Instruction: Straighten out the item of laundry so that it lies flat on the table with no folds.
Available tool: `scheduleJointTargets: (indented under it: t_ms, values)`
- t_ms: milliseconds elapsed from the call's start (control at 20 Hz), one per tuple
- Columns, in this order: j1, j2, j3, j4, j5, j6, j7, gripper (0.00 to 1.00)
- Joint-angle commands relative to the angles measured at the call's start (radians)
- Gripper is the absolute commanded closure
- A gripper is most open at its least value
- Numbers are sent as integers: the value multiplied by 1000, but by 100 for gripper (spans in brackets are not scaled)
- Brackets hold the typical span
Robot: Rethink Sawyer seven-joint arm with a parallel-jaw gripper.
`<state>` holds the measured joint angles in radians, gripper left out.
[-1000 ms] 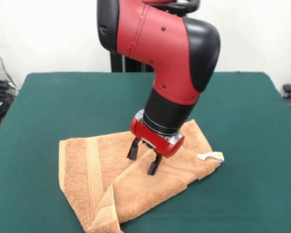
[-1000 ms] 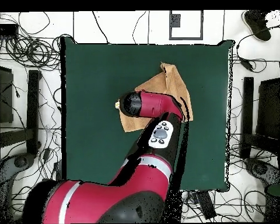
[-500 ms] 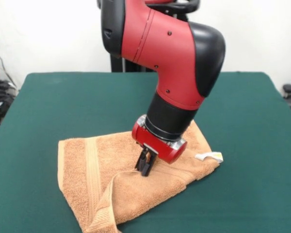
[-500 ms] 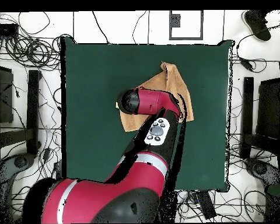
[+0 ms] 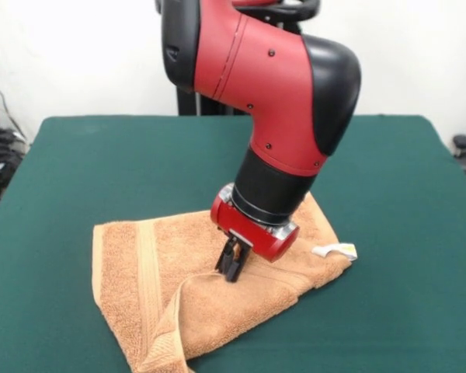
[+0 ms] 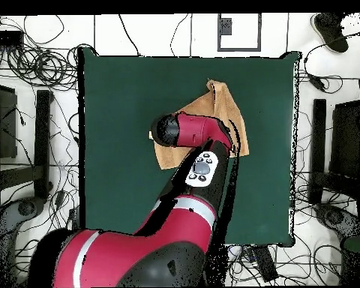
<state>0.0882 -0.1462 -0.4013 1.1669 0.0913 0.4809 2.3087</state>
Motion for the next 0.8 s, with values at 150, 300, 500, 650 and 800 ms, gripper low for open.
scheduleJointTargets:
  t_ms: [150, 300, 500, 650, 800]
  values:
    - [37, -22, -1, -53, 45, 126, 183, 100]
    - [45, -19, -6, -92, 72, 104, 227, 100]
    - [43, -7, 1, -158, 111, 82, 254, 100]
    - [34, 24, 11, -218, 142, 56, 261, 100]
    - [31, 69, 3, -283, 174, 24, 279, 100]
